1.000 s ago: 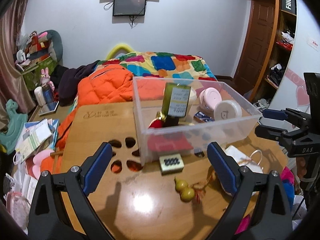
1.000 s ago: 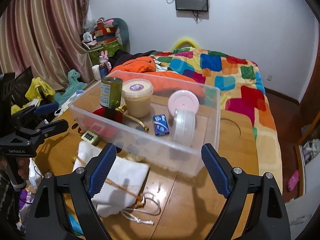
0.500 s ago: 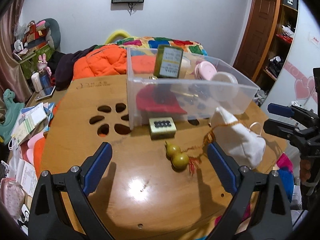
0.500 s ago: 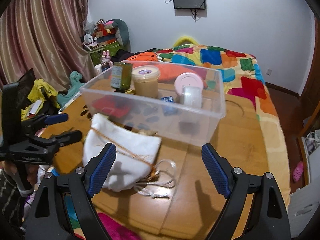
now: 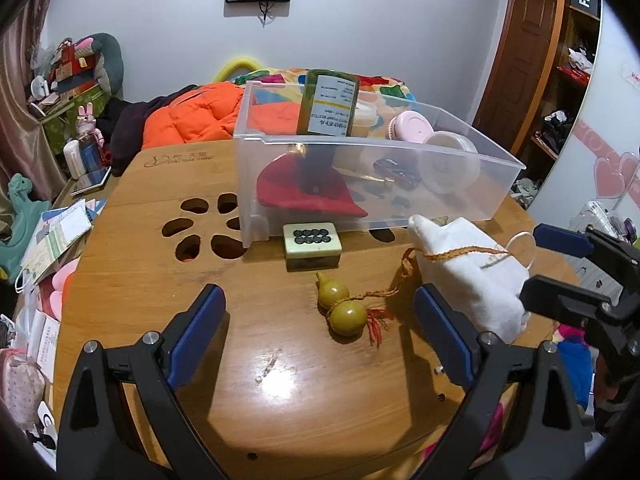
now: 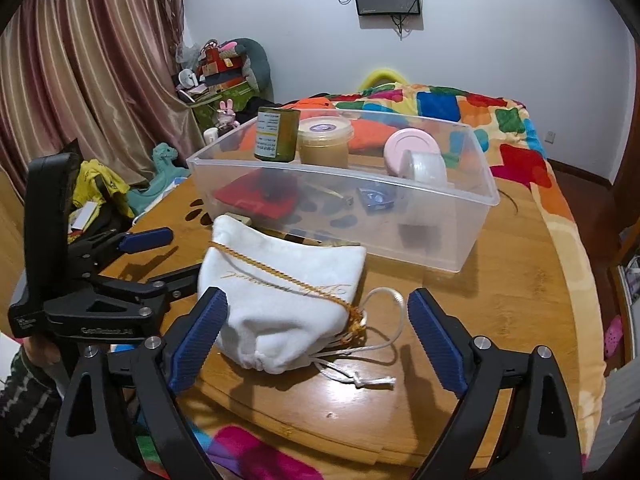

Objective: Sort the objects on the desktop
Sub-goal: 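Grasp the white drawstring pouch with the right gripper while the left grasps the olive gourd ornament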

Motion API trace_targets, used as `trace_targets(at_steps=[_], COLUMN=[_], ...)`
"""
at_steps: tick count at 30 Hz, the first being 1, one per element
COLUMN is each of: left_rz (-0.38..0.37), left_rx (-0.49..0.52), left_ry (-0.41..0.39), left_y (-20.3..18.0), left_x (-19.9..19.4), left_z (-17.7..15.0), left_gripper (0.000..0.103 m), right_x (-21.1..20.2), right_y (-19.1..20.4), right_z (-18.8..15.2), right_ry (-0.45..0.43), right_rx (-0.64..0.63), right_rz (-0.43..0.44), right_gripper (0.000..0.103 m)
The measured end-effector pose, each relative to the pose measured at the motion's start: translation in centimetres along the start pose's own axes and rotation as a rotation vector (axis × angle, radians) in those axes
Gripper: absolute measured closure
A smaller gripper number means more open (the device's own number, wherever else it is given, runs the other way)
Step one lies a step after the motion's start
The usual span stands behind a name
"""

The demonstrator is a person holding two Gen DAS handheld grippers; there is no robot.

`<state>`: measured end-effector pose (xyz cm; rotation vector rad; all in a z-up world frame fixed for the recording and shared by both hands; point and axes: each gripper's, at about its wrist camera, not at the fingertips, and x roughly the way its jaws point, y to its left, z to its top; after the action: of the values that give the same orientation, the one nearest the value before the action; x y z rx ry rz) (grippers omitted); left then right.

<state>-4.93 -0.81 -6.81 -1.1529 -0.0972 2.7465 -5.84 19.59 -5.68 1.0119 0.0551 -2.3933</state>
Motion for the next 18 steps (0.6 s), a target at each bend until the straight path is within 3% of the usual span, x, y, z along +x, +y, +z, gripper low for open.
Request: trace_targets(at_steps=[2, 6, 16, 18], left_rz=[-0.001, -0.009, -0.001, -0.001], left_rx=[0.007, 0.020, 0.042, 0.055], left_ry=[-0.003, 0.012, -0.002, -0.008], left_y=[-0.2, -0.5, -0.7, -0.8], left_x=[0.1, 0.5, 1.0, 1.0], left_z=[0.0, -0.1, -0.4, -0.5], left_gripper=[0.008, 0.020, 0.032, 0.038], right_x=[-0.1, 0.4, 2.1, 2.5], right_y=[0.0, 0.2, 0.6, 0.6], right_z=[-0.1, -0.5, -1.0, -1.1], right_ry=[0.000, 0.012, 0.035, 0.038], right_rx=[0.007, 0.007, -0.005, 0.000], right_rz=[0.016, 0.024, 0.036, 0.046], right_gripper=[0.012, 0.007, 0.006, 0.006])
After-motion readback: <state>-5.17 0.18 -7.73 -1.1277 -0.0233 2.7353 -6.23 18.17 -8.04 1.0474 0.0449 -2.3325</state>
